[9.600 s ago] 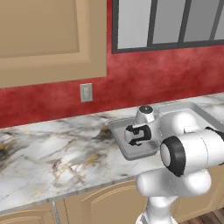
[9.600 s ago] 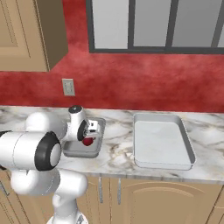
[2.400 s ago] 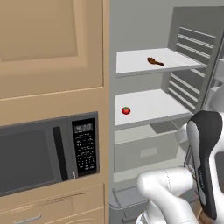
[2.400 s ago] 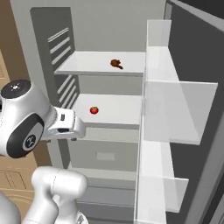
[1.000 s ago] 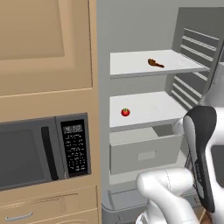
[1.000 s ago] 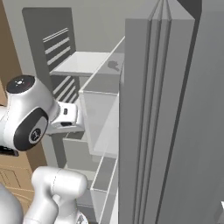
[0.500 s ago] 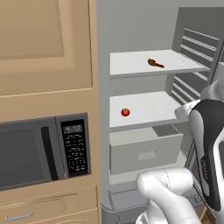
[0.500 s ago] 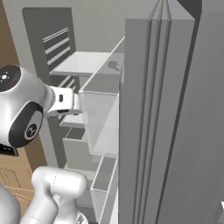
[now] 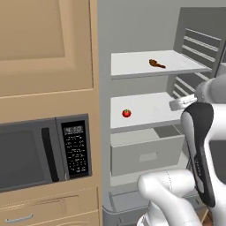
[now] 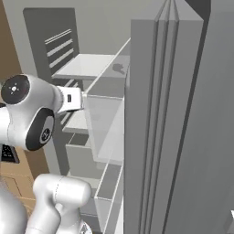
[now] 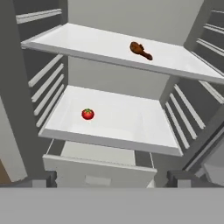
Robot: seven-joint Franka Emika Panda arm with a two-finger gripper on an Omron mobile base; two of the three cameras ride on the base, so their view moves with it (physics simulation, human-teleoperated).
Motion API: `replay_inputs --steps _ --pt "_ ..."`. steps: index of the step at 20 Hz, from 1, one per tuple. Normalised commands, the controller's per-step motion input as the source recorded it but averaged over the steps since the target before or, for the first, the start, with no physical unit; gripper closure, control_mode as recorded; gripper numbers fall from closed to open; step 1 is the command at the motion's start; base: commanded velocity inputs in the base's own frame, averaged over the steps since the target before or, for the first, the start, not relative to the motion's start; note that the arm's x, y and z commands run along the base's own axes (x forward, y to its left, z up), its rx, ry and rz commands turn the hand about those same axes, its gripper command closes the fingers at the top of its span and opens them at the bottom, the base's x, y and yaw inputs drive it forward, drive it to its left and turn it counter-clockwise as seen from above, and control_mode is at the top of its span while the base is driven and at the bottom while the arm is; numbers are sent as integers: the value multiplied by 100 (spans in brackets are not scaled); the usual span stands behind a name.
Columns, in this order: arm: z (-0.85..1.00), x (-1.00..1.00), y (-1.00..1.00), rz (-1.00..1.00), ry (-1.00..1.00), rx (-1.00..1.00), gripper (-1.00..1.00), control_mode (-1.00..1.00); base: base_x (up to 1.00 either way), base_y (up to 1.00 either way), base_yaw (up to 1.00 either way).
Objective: Place one tomato and one chicken drumstick in each tupperware on the nearby counter, to pack two identical lunches.
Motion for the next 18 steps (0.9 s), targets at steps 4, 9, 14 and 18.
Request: replay_inputs --steps 4,9,14,18 --pt "54 38 0 -4 0 0 -100 -100 0 0 0" --pt "19 55 0 0 0 3 -100 -100 0 0 0" --pt "0 56 -7 0 0 5 -100 -100 0 0 0" --pt "0 53 -16 0 0 4 -100 -100 0 0 0"
